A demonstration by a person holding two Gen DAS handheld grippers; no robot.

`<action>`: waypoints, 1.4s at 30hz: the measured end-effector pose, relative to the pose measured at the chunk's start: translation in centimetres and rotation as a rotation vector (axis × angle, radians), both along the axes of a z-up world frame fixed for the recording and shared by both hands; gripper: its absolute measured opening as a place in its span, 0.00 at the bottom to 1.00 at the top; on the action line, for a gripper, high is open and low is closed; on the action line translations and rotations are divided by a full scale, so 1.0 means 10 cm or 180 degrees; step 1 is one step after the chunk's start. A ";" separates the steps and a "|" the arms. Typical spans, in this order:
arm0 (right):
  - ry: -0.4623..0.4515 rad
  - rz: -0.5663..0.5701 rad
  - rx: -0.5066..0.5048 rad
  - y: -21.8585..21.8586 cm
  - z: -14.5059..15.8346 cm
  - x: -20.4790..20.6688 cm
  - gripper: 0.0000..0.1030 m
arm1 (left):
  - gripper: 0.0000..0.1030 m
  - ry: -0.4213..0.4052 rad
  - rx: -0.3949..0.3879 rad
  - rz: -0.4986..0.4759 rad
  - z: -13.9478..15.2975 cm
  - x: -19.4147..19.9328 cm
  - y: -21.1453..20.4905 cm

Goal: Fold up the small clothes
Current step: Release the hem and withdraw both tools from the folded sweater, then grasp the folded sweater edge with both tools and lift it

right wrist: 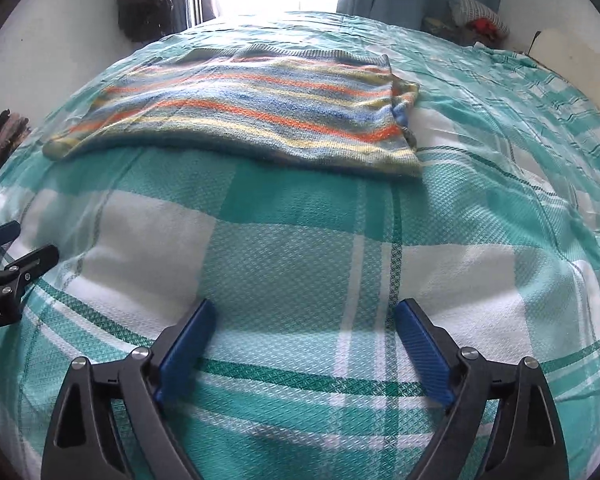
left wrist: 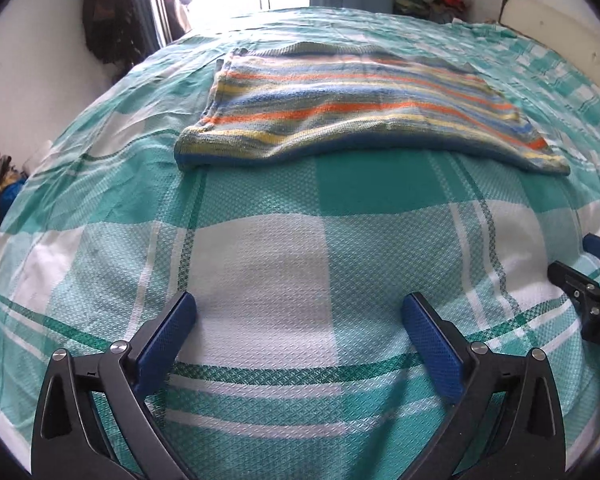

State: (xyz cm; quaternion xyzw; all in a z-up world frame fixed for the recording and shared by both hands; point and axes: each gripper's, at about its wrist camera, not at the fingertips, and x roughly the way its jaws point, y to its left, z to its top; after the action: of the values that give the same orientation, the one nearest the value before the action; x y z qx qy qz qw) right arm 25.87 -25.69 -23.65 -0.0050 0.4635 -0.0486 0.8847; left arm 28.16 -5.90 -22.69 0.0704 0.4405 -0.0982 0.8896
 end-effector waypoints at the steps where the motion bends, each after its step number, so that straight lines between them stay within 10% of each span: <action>1: -0.0002 -0.0001 0.0011 -0.01 0.00 0.00 0.89 | 1.00 -0.0002 0.0001 0.0000 0.01 0.00 0.00; 37: -0.0013 -0.0025 -0.0032 0.01 -0.03 0.00 0.91 | 1.00 0.0020 -0.0105 -0.0016 -0.03 0.06 0.06; 42: 0.0134 0.0145 0.0344 -0.15 0.07 0.03 0.91 | 0.97 -0.0054 0.0001 -0.0209 0.40 -0.12 -0.19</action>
State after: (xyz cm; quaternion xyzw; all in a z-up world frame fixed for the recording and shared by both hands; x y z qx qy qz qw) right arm 26.19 -27.24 -22.91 0.0313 0.4837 -0.0032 0.8747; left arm 26.92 -7.77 -18.72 0.0858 0.4304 -0.1267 0.8896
